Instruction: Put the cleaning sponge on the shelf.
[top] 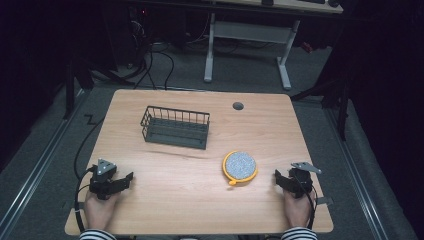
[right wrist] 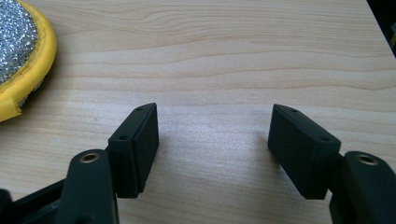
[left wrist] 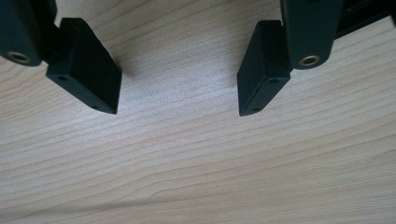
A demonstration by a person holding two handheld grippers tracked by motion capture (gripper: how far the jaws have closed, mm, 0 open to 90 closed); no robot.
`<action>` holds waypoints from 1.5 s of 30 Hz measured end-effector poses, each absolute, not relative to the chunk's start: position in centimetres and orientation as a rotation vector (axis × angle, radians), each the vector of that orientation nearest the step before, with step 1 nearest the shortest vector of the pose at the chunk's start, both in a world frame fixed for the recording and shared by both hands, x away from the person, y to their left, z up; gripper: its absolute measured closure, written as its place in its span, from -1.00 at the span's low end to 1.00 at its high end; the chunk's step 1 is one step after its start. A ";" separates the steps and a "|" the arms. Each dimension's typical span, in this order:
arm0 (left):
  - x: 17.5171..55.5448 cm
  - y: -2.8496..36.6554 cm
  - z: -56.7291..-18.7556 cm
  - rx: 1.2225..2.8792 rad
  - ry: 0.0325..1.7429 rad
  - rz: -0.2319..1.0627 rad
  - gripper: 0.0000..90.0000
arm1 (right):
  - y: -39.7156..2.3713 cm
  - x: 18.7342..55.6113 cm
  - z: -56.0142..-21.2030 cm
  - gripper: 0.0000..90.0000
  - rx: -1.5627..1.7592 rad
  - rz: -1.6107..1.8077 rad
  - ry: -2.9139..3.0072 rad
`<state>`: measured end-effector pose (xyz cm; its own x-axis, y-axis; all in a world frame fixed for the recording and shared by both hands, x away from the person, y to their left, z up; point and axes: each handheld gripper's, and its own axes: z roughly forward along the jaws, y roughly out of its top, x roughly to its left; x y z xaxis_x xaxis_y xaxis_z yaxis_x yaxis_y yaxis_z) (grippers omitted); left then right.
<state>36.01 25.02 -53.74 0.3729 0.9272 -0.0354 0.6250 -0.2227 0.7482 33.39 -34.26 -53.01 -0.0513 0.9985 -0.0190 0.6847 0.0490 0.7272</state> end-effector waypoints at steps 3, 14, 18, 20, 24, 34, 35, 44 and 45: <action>36.0 24.9 -53.7 1.954 1.337 0.565 -0.33 | -34.2 33.4 -53.0 -0.26 1.688 0.756 1.796; 36.0 24.8 -53.7 1.968 1.332 0.570 -0.35 | -34.2 33.4 -53.0 -0.31 1.677 0.760 1.817; 36.1 24.8 -53.7 1.968 1.332 0.570 -0.36 | -34.2 33.4 -53.0 -0.33 1.673 0.762 1.823; 36.1 24.8 -53.7 1.964 1.332 0.568 -0.36 | -34.1 33.4 -53.0 -0.33 1.671 0.763 1.826; 36.1 25.1 -53.7 1.926 1.369 0.563 -0.34 | -34.1 33.4 -53.0 -0.34 1.662 0.765 1.834; 36.3 25.4 -53.6 1.863 1.429 0.534 -0.26 | -34.1 33.4 -53.0 -0.35 1.657 0.770 1.838; 36.3 25.5 -53.5 1.862 1.429 0.520 -0.26 | -34.1 33.4 -53.0 -0.35 1.656 0.769 1.838; 37.3 25.5 -51.4 1.845 1.409 0.464 -0.22 | -34.1 33.4 -53.0 -0.35 1.656 0.769 1.840; 37.5 25.5 -51.0 1.844 1.406 0.459 -0.22 | -34.1 33.4 -53.0 -0.35 1.656 0.769 1.840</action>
